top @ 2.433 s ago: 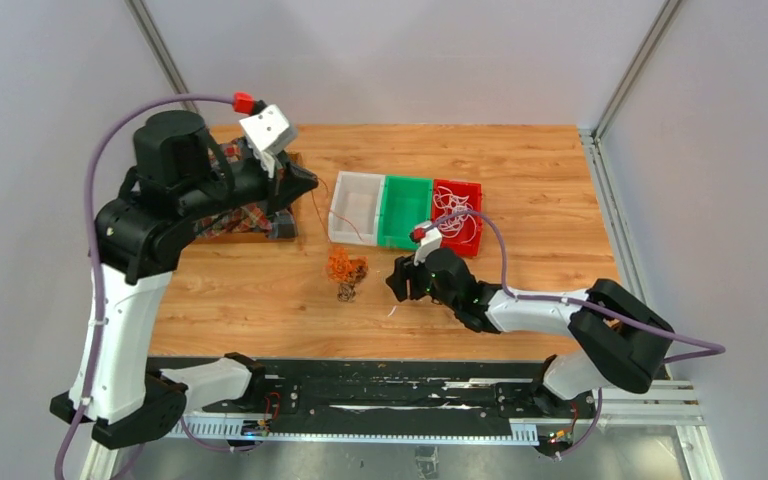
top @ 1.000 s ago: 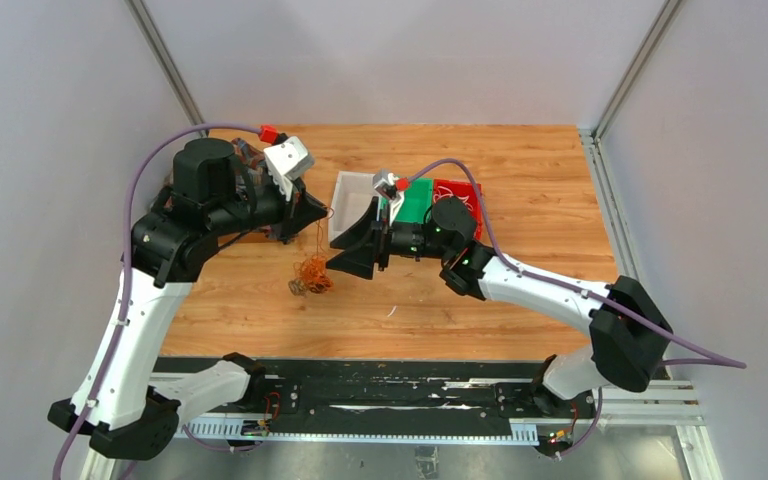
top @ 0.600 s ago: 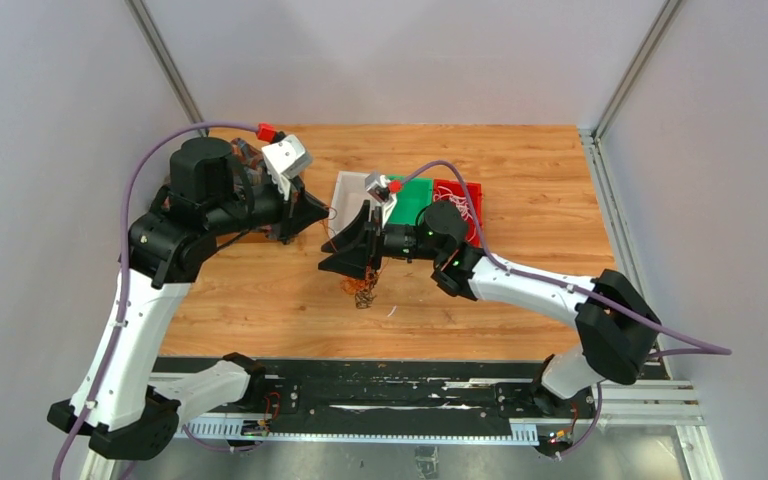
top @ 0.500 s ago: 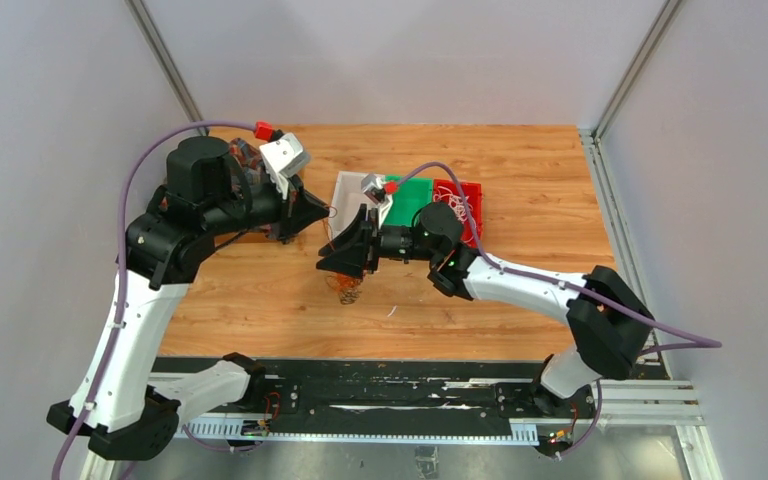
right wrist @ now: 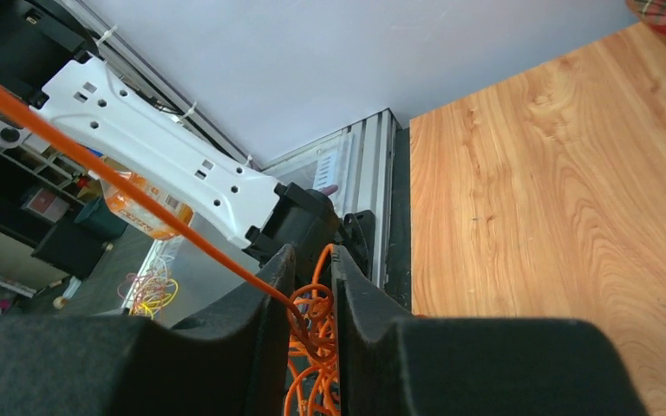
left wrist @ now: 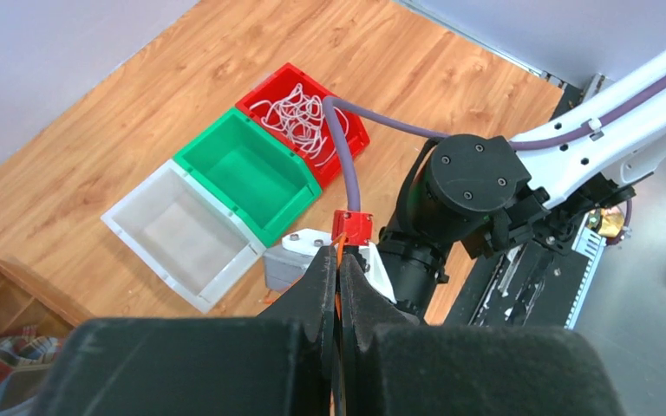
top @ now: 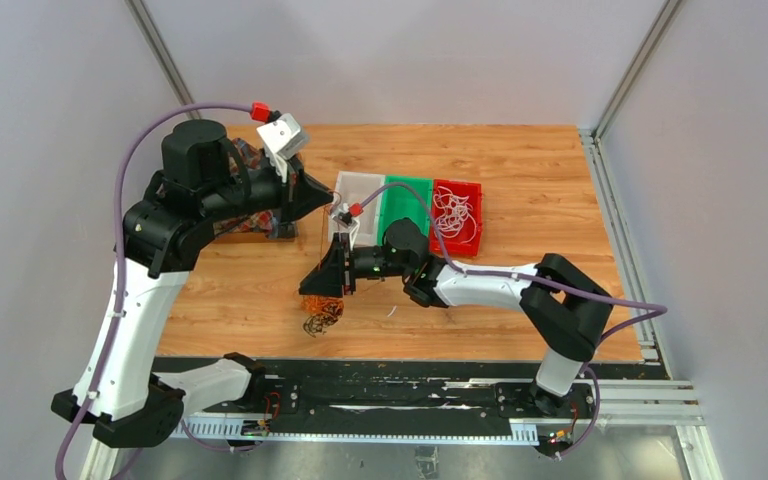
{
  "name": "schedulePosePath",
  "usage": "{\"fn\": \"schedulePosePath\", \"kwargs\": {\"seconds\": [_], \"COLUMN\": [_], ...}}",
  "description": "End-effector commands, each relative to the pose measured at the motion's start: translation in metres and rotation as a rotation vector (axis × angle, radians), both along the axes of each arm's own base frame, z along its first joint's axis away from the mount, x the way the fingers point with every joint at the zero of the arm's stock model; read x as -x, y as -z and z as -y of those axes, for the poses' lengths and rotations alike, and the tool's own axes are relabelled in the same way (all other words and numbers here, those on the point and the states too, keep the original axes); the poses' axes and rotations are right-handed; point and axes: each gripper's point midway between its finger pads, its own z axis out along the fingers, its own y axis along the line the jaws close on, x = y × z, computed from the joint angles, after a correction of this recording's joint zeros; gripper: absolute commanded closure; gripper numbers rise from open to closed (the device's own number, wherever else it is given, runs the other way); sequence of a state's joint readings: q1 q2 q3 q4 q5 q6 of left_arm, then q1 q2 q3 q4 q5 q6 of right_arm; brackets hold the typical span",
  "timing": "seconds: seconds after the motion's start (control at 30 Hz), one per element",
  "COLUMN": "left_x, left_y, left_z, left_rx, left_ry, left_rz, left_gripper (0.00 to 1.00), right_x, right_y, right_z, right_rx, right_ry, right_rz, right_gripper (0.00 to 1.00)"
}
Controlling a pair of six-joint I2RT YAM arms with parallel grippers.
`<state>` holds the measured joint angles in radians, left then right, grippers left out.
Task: Untangle the cables
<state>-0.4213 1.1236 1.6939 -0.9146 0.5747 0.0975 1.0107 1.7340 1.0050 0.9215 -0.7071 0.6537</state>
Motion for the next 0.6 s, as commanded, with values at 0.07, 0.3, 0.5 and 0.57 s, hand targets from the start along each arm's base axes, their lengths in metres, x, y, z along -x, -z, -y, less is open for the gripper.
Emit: {"fn": "schedulePosePath", "kwargs": {"seconds": [0.07, 0.3, 0.5, 0.57], "left_x": [0.000, -0.010, -0.020, -0.023], "left_y": [-0.038, -0.081, -0.113, -0.124], "left_z": [-0.002, -0.014, -0.027, -0.033], "left_rx": [0.043, 0.061, 0.074, 0.078], "left_ry": [-0.014, -0.097, -0.186, -0.221], "left_rz": [0.118, 0.252, 0.362, 0.402], "left_gripper": [1.00, 1.00, 1.00, 1.00], "right_x": [-0.006, -0.026, -0.035, -0.036], "right_y": [0.028, 0.107, 0.148, 0.160], "right_z": [0.002, 0.036, 0.064, 0.073], "right_rx": [0.059, 0.256, 0.368, 0.401], "right_ry": [0.067, 0.259, 0.366, 0.393], "right_rz": [0.068, 0.111, 0.123, 0.126], "right_gripper": [0.77, 0.64, 0.61, 0.61]}}
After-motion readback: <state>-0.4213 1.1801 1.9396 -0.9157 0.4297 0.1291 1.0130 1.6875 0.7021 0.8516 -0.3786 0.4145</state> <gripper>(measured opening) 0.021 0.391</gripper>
